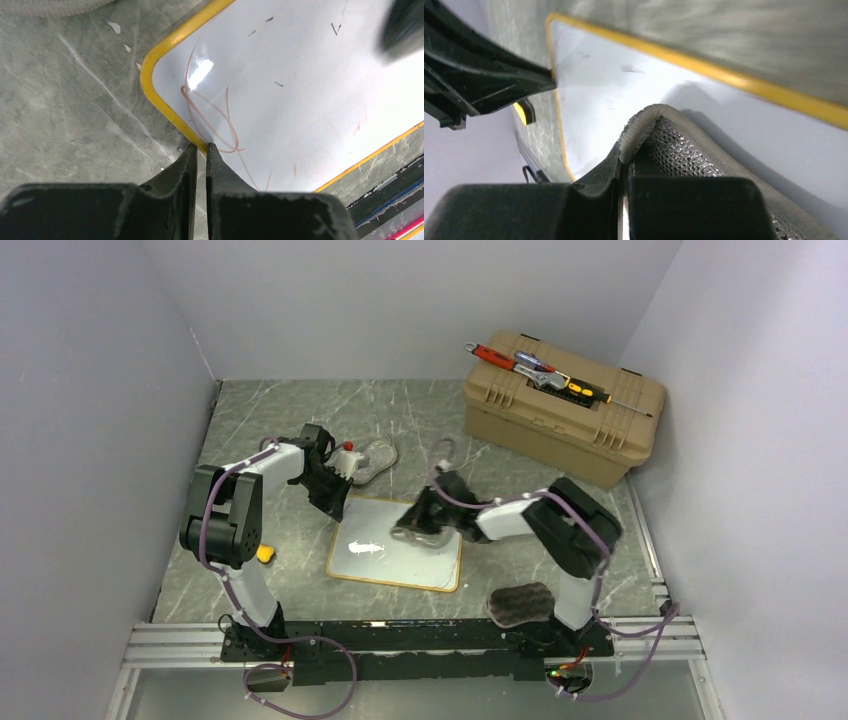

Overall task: Erase the whiteboard
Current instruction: Erase the whiteboard at the center of the board.

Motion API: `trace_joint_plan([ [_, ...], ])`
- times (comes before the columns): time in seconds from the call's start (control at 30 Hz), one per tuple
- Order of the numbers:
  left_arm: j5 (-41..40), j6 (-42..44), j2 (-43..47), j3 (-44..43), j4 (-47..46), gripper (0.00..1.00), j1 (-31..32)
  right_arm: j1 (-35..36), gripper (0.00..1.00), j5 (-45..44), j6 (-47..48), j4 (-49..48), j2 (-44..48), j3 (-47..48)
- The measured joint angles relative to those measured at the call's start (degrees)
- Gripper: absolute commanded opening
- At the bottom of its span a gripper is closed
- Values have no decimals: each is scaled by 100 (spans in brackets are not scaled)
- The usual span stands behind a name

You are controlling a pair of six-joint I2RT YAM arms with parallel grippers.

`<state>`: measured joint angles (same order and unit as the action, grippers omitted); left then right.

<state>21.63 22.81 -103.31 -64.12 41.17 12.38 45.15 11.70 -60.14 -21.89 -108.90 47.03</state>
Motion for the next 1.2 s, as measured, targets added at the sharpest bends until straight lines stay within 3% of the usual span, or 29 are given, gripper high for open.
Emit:
trace_joint_plan([
  [0.1,9,0,0,2,-4,3,-7,-680,0,164,-125,-153,538,-876],
  [0.2,17,0,0,4,-7,3,-11,-918,0,402,-190,-205,487,-879],
  [0.33,20,0,0,4,-7,2,-15,-809,0,413,-177,177,-98,146],
  [0.53,37,4,0,4,-2,2,-20,-179,0,129,-7,1366,-1471,2747],
  [0.63,37,11,0,4,0,2,-22,44,0,-107,79,1696,-1770,3303],
  [0.7,39,24,0,4,2,2,-22,59,0,-264,101,1576,-1698,3123],
  [0.83,52,39,0,4,2,3,-31,-85,0,-273,15,881,-951,1720],
  [1.03,55,68,42,33,-2,2,-37,-1318,0,-94,-96,369,415,-428],
  [1.2,57,146,52,37,22,2,-46,-1569,0,33,-144,332,616,-710],
])
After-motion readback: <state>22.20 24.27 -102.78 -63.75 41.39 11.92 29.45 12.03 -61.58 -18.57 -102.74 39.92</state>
